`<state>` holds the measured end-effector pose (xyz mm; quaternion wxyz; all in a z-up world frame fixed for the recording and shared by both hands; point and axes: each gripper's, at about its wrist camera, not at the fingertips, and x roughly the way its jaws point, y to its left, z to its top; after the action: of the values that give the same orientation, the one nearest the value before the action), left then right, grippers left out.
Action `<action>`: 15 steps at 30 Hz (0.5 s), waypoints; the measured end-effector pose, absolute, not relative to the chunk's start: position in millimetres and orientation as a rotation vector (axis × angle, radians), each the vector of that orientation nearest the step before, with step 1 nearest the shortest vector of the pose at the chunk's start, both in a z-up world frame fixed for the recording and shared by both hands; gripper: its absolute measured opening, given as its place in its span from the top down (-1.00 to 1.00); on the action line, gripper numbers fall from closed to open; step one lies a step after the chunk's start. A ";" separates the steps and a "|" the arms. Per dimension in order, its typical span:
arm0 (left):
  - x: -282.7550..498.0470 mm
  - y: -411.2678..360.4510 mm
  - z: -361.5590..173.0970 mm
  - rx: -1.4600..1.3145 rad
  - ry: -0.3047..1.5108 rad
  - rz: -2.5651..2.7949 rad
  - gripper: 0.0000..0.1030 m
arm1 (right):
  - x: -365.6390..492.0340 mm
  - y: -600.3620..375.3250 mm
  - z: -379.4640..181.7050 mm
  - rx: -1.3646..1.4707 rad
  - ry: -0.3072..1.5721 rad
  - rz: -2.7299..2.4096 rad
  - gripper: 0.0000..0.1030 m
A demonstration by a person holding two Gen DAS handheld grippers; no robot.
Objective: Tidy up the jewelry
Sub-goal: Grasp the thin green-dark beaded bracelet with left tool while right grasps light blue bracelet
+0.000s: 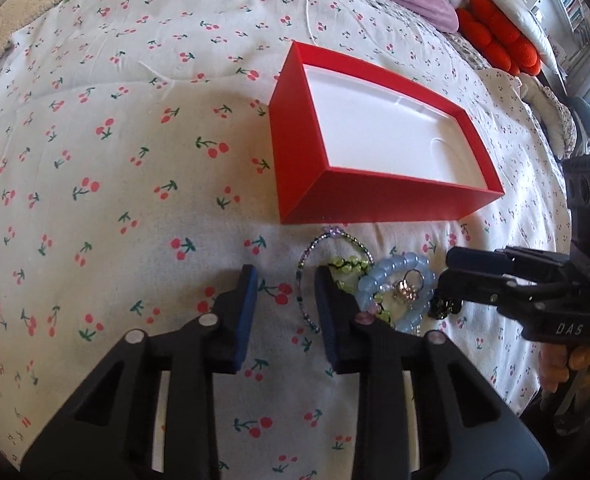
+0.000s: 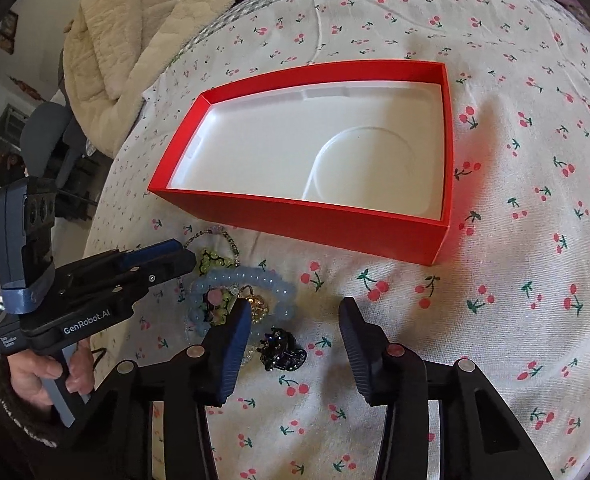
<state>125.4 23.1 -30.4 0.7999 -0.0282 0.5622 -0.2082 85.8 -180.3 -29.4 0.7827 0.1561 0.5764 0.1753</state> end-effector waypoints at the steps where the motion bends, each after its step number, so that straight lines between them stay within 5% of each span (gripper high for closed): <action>1: 126.7 23.3 -30.5 -0.069 1.206 -0.449 0.57 | 87.0 -178.6 -30.5 0.335 1.244 0.379 0.10; 13: 120.8 4.9 -38.3 0.019 1.197 -0.473 0.89 | 84.0 -152.9 -41.6 0.141 1.192 0.319 0.31; 15: 119.7 5.1 -37.5 0.020 1.197 -0.468 0.90 | 81.9 -149.6 -42.0 0.107 1.184 0.324 0.51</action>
<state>119.7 5.1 -37.5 0.8004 0.0092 0.5583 -0.2180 81.9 -149.6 -42.0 0.8162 0.0501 0.5551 0.1519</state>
